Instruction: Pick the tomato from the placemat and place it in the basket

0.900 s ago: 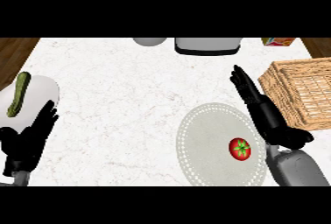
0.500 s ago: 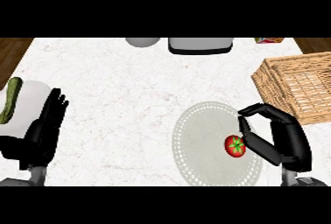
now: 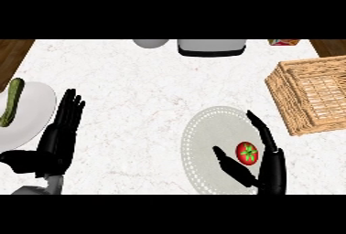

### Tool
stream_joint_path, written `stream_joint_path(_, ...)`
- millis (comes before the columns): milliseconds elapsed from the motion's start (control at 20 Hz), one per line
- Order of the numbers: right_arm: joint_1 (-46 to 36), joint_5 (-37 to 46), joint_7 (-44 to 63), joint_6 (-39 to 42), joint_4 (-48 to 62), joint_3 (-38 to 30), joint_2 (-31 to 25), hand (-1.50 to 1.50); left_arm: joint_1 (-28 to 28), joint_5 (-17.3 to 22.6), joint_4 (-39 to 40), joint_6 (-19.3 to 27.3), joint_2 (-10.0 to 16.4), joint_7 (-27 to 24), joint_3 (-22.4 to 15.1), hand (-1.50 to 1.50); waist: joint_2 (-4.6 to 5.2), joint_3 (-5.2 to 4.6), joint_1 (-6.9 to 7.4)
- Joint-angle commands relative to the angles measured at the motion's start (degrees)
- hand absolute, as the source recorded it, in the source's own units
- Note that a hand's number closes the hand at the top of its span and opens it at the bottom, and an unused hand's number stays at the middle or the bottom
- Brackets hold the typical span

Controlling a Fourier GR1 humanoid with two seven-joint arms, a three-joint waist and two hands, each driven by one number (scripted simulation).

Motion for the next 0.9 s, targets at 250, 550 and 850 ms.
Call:
stream_joint_path(250, 7.5, 24.1, 26.3, 7.5, -4.4, -8.0, -7.1, -1.5, 0.4, -1.4, -0.6, 1.8, -0.3, 0.2, 0.0, 0.0, 0.16, -0.65, -1.65)
stream_joint_path(550, 8.5, 26.9, 41.9, 30.2, -16.5, -3.7, -10.1, -1.5, 0.5, -1.0, -1.1, 0.4, 0.3, 0.3, -0.2, 0.0, 0.22, -0.48, 0.32)
stream_joint_path(850, 0.3, 25.3, 61.7, 52.4, -32.7, 2.4, -6.3, -1.5, -0.9, -2.3, -0.3, 1.2, -1.8, 0.5, -1.7, 0.0, 0.48, -0.1, 1.51)
